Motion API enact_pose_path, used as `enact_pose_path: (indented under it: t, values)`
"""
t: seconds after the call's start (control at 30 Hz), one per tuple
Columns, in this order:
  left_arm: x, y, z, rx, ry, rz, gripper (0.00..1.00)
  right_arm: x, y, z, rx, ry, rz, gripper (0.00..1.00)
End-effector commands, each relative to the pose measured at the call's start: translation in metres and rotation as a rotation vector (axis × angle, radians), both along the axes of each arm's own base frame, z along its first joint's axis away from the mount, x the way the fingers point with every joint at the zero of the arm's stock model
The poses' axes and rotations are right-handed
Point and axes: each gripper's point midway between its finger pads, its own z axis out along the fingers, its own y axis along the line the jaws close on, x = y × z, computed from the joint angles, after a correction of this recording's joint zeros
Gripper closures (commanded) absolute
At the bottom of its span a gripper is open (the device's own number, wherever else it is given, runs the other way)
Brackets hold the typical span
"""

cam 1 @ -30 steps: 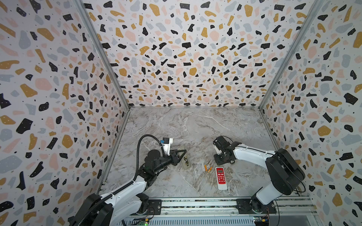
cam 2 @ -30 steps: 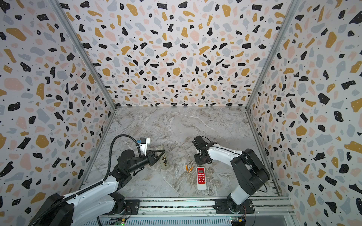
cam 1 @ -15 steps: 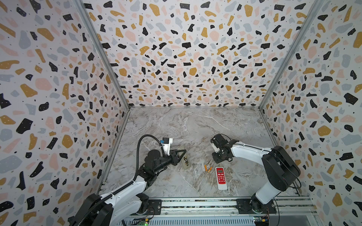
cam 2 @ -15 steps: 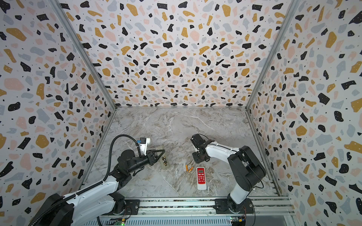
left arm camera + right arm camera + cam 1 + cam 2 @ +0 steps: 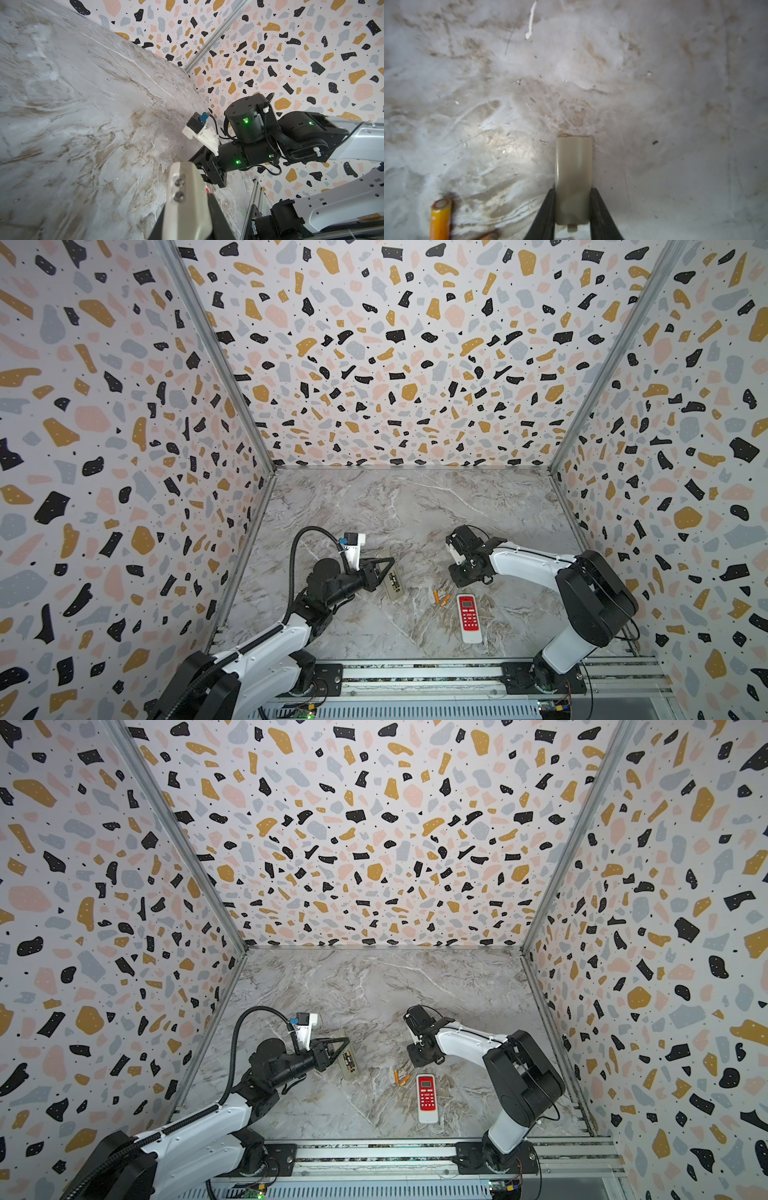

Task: Load the batteries into the remote control
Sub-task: 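Move the right gripper with the cover over the remote's battery compartment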

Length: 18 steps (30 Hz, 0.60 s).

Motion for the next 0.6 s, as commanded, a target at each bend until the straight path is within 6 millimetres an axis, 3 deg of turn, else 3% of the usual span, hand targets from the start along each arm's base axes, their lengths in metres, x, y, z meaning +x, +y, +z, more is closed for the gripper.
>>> enact_pose_path:
  t: [0.0,0.2,0.57]
  values:
    - [0.002,0.005,0.021,-0.083,-0.061,0.04,1.0,-0.016,-0.015,-0.009,-0.048,0.051,0.008,0.8]
    - [0.007,0.013,0.027,-0.148,-0.051,0.104,1.0,-0.006,-0.005,0.012,-0.022,-0.021,0.046,0.87]
    - [0.016,0.022,0.029,-0.203,-0.016,0.183,1.0,-0.007,0.065,0.088,0.084,-0.263,0.273,0.91]
